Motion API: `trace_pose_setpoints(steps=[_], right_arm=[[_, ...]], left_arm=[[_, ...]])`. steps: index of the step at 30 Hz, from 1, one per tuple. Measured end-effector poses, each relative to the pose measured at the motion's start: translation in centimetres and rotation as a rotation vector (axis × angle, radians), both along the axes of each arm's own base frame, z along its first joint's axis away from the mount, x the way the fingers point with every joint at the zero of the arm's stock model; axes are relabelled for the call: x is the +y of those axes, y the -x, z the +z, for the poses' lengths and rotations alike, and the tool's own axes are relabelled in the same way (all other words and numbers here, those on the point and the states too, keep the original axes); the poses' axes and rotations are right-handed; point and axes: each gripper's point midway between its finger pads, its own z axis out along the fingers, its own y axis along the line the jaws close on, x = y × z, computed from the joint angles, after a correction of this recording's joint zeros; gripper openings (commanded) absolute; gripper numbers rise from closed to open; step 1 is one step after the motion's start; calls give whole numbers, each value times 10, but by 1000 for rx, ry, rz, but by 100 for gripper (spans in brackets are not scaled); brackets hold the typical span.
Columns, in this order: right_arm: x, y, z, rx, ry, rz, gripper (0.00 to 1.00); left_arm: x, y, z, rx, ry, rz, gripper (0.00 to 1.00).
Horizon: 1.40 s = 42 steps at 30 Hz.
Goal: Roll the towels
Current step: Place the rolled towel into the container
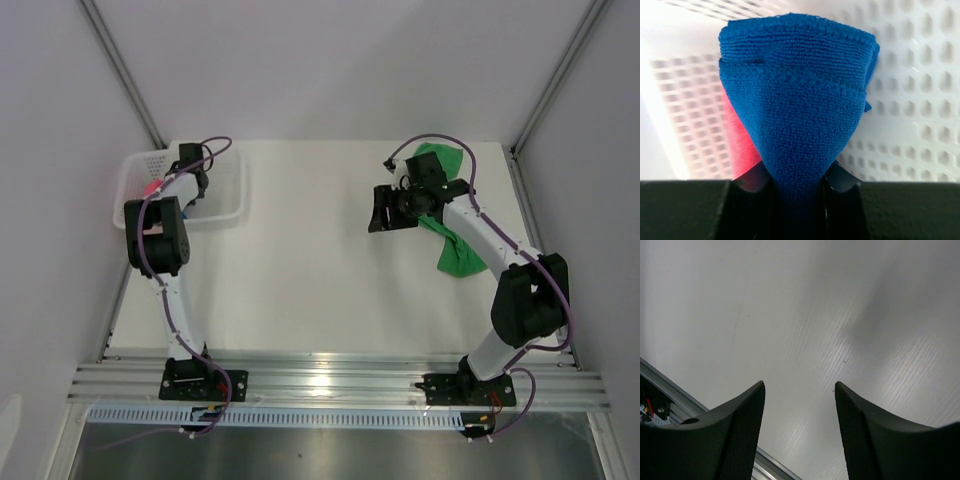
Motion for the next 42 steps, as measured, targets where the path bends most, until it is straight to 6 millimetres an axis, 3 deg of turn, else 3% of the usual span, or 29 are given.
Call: trace_pose_setpoints(steps=[2,4,7,12,19,26,42], right_arm=[[-1,1,-2,3,0,0,61],[-2,2,-3,7,-1,-1,61],[-3,3,-4,10,-2,-3,61],[-6,2,-4,5,-5,-10,61],[-11,5,-9,16,-2,-20,61],[-13,6,-8,12,-3,-24,61],[-15,10,-9,11,-4,-25,61]], left_arm=[[-3,4,-10,39,13,-7,27],[-9,7,-17,91,41,-17,28],[-17,3,-19,132,88,-25,32],[-32,16,-30,205,158,-25,46],[-45,25,-32,230,238,-5,56],[-57,28,-30,223,338,18,59],[-58,38,-25,174,545,98,61]])
